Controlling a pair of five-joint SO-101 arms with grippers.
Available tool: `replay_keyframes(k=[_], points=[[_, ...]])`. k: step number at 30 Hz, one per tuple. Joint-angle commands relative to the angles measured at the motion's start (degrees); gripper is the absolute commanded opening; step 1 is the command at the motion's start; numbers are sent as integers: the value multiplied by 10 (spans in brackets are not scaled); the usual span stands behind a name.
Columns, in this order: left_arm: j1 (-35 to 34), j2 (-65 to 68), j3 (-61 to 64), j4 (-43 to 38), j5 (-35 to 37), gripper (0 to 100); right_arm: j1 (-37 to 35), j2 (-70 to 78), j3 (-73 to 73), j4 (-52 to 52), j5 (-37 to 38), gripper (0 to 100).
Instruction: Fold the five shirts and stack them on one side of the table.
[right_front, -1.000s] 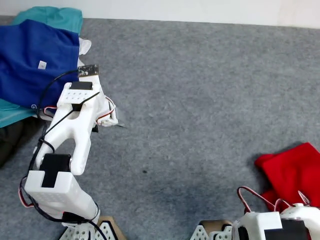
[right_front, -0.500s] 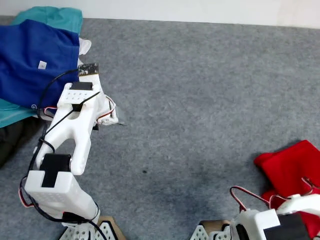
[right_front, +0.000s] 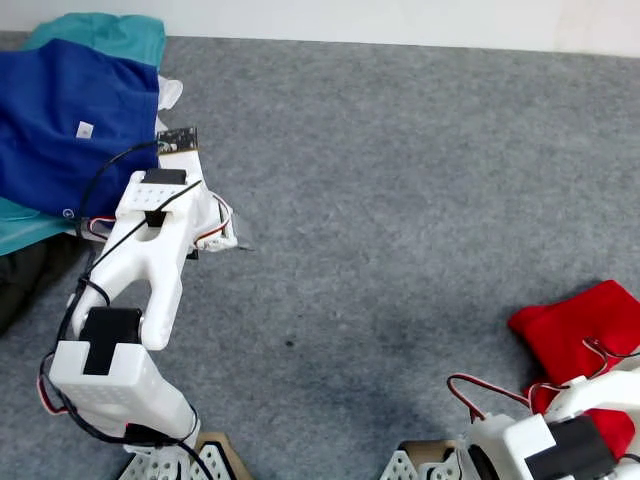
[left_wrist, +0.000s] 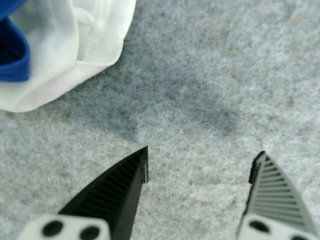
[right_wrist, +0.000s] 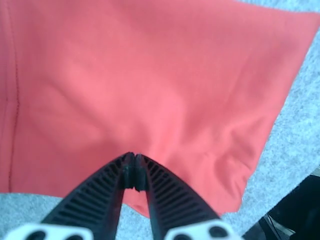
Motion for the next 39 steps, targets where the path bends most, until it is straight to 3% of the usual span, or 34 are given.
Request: replay_keyframes(k=[1,8,13,18,22,26,30,39], points=[[15,-3,-4,-9,-6,326,-38,-21,-7,3,6,5],[12,-8,-6,-6,-4,326,-194,-25,-10,65,-84,5],[-9,-19,-13,-7,-3,328,-313,-115,2,86,-157,5],[-12,-58,8,-6,-7,326,-431,-239,42,65,-228,5],[-45,-91,19,-7,-15,325,-524,-284,95,-22,-282,9],[-110,-123,11,-5,-15,305,-599,-251,121,-107,-303,10],[-172,-137,-10,-4,-18,200,-643,-180,96,-130,-302,10],[-273,-140,-73,11,-138,176,-711,-7,-51,-132,-279,10]])
